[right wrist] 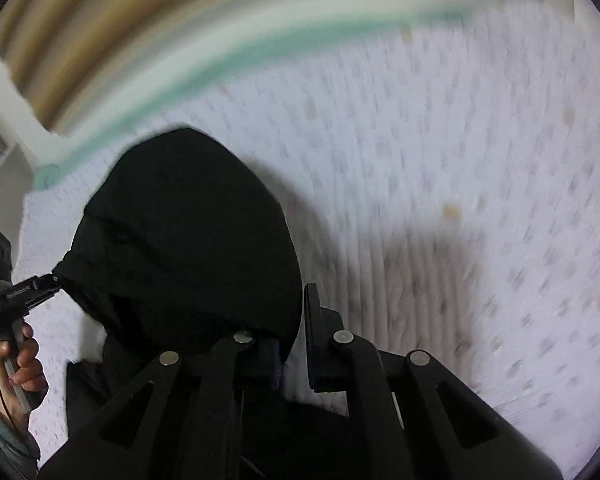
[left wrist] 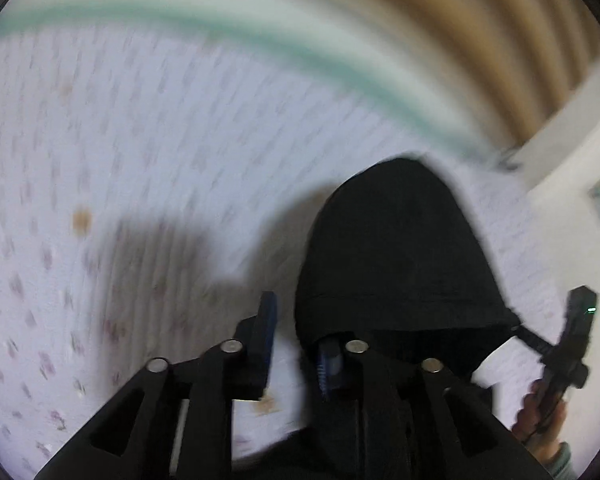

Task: Fold large clothes
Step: 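Lift the hood with both tools and fold it over toward the hem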

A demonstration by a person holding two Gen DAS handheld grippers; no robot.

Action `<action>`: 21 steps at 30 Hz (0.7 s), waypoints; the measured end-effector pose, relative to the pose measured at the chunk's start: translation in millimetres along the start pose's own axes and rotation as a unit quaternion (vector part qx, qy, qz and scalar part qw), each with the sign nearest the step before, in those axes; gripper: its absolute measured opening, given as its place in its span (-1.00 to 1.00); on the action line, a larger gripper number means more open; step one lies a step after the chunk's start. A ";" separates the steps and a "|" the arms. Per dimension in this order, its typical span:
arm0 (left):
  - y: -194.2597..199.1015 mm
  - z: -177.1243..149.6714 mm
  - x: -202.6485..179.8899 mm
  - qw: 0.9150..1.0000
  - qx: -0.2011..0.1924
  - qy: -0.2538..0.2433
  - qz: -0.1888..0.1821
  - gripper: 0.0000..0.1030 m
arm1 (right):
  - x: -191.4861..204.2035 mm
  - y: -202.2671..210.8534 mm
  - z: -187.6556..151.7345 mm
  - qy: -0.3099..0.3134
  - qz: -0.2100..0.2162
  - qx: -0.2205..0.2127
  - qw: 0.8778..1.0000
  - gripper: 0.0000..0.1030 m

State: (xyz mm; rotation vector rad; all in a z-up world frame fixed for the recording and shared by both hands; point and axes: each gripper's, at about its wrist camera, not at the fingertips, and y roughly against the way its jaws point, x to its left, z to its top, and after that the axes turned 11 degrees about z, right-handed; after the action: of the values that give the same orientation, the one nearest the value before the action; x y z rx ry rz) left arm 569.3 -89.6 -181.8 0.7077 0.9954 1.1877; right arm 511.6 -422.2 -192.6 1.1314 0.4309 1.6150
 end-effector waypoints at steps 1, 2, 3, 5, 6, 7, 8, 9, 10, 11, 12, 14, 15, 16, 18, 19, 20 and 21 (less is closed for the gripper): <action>-24.8 -5.0 3.3 0.999 0.031 -0.006 0.028 -0.48 | -9.2 -19.8 -6.1 -0.009 -0.004 0.029 1.000 -0.87; -48.9 -11.5 5.9 0.997 0.060 -0.012 0.044 -0.42 | -18.9 -42.1 -12.6 -0.018 -0.007 0.062 0.998 -0.85; -60.9 -16.5 7.2 0.997 0.056 -0.014 0.042 -0.39 | -27.4 -58.7 -18.0 -0.031 0.000 0.087 0.996 -0.82; -58.8 -17.1 4.8 0.998 0.039 -0.022 0.038 -0.36 | -36.8 -63.4 -16.8 -0.055 0.016 0.092 0.994 -0.78; -56.1 -16.4 4.4 0.998 0.040 -0.021 0.035 -0.32 | -39.5 -58.5 -13.8 -0.066 0.028 0.091 0.993 -0.67; -52.4 -16.5 4.4 0.998 0.042 -0.021 0.032 -0.31 | -40.7 -53.5 -12.6 -0.071 0.033 0.089 0.993 -0.63; -45.6 -17.4 4.8 0.998 0.042 -0.025 0.028 -0.29 | -40.9 -47.0 -12.9 -0.070 0.035 0.087 0.993 -0.44; -36.0 -18.5 5.8 0.999 0.036 -0.030 0.026 -0.27 | -39.8 -38.8 -14.8 -0.063 0.029 0.086 0.994 -0.25; -25.5 -20.2 6.8 0.999 0.028 -0.037 0.023 -0.26 | -38.1 -31.0 -17.0 -0.055 0.024 0.084 0.995 -0.20; -13.9 -22.3 8.1 0.999 0.019 -0.044 0.020 -0.22 | -35.7 -20.4 -20.7 -0.045 0.026 0.081 0.995 -0.17; -0.5 -25.4 9.1 0.998 0.009 -0.053 0.017 -0.12 | -33.4 -9.0 -24.9 -0.039 0.037 0.080 0.995 -0.14; 25.1 -26.6 11.8 0.998 -0.014 -0.062 0.013 0.00 | -27.6 8.5 -32.7 -0.019 0.054 0.086 0.995 -0.05; 33.2 -23.4 13.6 0.998 -0.022 -0.061 0.010 0.01 | -24.6 15.0 -34.7 -0.008 0.053 0.085 0.995 -0.01; 42.0 -19.6 12.4 0.998 -0.032 -0.059 0.004 0.01 | -20.8 21.1 -35.0 0.002 0.046 0.082 0.996 -0.01; 61.1 -5.3 1.5 0.996 -0.062 -0.056 -0.024 0.01 | -8.9 33.3 -26.7 0.013 0.044 0.065 0.997 -0.01; 66.6 0.5 -4.0 0.995 -0.073 -0.059 -0.036 0.02 | -7.9 33.7 -15.1 0.017 0.054 0.051 0.997 0.01; 69.0 8.9 -17.0 0.993 -0.082 -0.066 -0.048 0.06 | 3.3 37.0 -3.2 0.025 0.069 0.033 0.997 0.13; 66.2 14.0 -26.8 0.993 -0.083 -0.071 -0.053 0.11 | 9.0 34.3 6.2 0.031 0.074 0.025 0.996 0.34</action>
State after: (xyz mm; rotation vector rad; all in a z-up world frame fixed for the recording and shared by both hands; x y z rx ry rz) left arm 552.7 -98.0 -111.4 0.5919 0.7946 1.0982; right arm 498.1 -428.4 -159.8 1.1763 0.4397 1.7801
